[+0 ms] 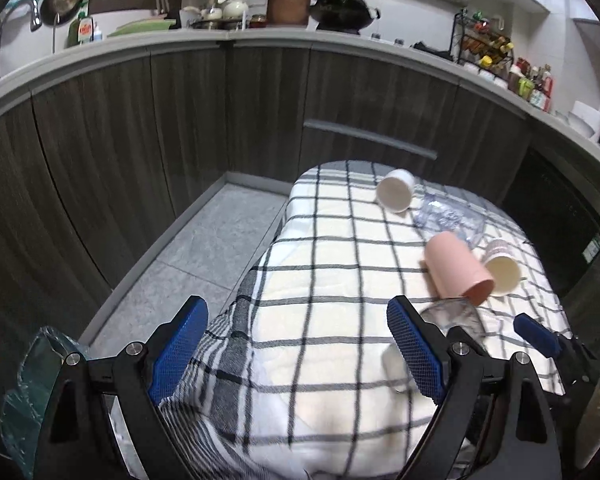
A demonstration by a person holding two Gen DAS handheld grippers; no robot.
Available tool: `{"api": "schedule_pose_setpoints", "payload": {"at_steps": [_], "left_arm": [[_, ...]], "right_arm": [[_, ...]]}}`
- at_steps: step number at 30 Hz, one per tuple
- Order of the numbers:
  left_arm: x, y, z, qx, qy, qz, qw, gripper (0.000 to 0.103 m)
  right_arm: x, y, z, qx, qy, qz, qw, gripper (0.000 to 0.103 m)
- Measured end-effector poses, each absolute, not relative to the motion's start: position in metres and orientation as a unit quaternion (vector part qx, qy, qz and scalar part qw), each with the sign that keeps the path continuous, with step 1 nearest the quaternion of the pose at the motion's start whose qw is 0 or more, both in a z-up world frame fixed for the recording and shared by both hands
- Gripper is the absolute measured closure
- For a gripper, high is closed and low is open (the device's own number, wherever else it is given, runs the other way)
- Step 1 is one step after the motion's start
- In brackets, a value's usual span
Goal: Flip cup upside down
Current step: 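Lower the inverted cup onto the cloth and open the right tool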
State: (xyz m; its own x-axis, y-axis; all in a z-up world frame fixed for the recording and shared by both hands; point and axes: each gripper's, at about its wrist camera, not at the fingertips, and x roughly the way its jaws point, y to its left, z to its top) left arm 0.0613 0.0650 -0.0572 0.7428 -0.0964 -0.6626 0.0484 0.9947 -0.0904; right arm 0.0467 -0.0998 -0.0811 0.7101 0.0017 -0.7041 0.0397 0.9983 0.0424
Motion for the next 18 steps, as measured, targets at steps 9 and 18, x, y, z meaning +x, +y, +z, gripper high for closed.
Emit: {"api": "schedule_pose_setpoints", "payload": {"at_steps": [9,18], "left_arm": [[0.019,0.037,-0.031,-0.033,0.343,-0.096,0.934,0.009],[-0.018,0.015,-0.009,-0.003,0.321,-0.109,0.941,0.008]], "right_arm": [[-0.012,-0.141,-0.036,0.04,0.367,-0.073,0.926,0.019],[-0.051,-0.168,-0.02,0.062,0.353,-0.106,0.927,0.017]]}}
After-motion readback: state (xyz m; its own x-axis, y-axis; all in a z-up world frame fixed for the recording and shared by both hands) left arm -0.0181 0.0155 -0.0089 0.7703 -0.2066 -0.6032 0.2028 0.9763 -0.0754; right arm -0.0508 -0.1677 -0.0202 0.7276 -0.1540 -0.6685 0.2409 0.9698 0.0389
